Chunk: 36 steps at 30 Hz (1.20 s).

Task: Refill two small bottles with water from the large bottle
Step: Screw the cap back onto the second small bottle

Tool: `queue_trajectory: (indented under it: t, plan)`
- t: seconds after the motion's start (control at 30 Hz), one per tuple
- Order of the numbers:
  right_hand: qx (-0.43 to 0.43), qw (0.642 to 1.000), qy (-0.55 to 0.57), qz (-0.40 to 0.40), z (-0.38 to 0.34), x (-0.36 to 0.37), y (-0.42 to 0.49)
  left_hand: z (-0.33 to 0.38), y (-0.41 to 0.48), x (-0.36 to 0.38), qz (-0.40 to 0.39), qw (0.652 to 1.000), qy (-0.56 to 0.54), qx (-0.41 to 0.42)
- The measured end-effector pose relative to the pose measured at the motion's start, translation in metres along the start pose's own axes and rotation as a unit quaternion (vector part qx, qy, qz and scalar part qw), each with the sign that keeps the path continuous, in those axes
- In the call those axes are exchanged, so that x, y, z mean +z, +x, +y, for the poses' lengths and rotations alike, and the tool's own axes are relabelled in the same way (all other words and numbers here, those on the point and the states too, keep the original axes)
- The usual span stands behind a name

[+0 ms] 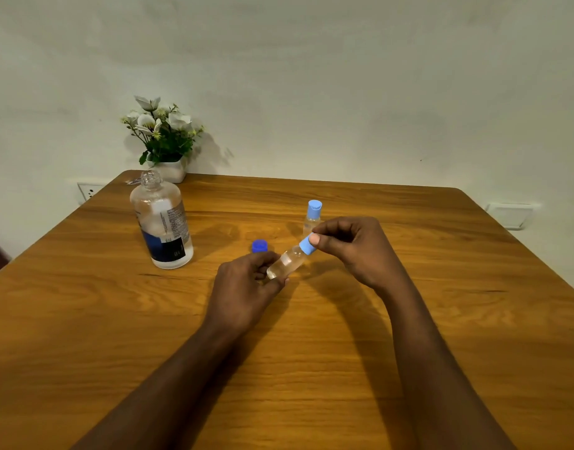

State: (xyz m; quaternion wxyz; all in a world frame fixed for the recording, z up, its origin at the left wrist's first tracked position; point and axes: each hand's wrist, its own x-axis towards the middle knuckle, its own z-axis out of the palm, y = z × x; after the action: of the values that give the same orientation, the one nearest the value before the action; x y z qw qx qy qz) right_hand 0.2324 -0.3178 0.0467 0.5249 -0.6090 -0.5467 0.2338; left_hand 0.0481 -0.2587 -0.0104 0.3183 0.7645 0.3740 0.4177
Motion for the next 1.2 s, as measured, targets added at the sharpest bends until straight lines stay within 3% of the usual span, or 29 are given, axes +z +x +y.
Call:
queue_trajectory:
  t: [0.17, 0.33, 0.57, 0.77, 1.0, 1.2]
  plan:
    - [0.004, 1.0, 0.009, 0.025, 0.0012, -0.0011, 0.0006, -0.0016, 0.0001, 0.0009, -0.002, 1.0, 0.002, -0.003]
    - [0.0, 1.0, 0.016, -0.025, 0.0015, -0.0027, 0.0, -0.0023, 0.0006, -0.0001, -0.003, 1.0, 0.008, -0.003]
    - [0.02, 0.999, -0.03, 0.025, -0.0002, 0.0015, 0.0004, -0.0048, 0.001, 0.002, -0.002, 1.0, 0.002, 0.005]
    - [0.011, 0.999, -0.013, -0.035, -0.0006, -0.0021, -0.0005, -0.0051, 0.0008, 0.0017, 0.001, 1.0, -0.001, -0.001]
    - [0.02, 0.999, -0.04, 0.02, -0.0013, 0.0047, -0.0002, -0.004, 0.0, 0.0027, 0.003, 1.0, -0.002, 0.008]
    - [0.007, 0.999, -0.021, -0.023, -0.002, -0.0008, -0.001, -0.0038, 0.0006, 0.0023, 0.004, 1.0, -0.015, -0.01]
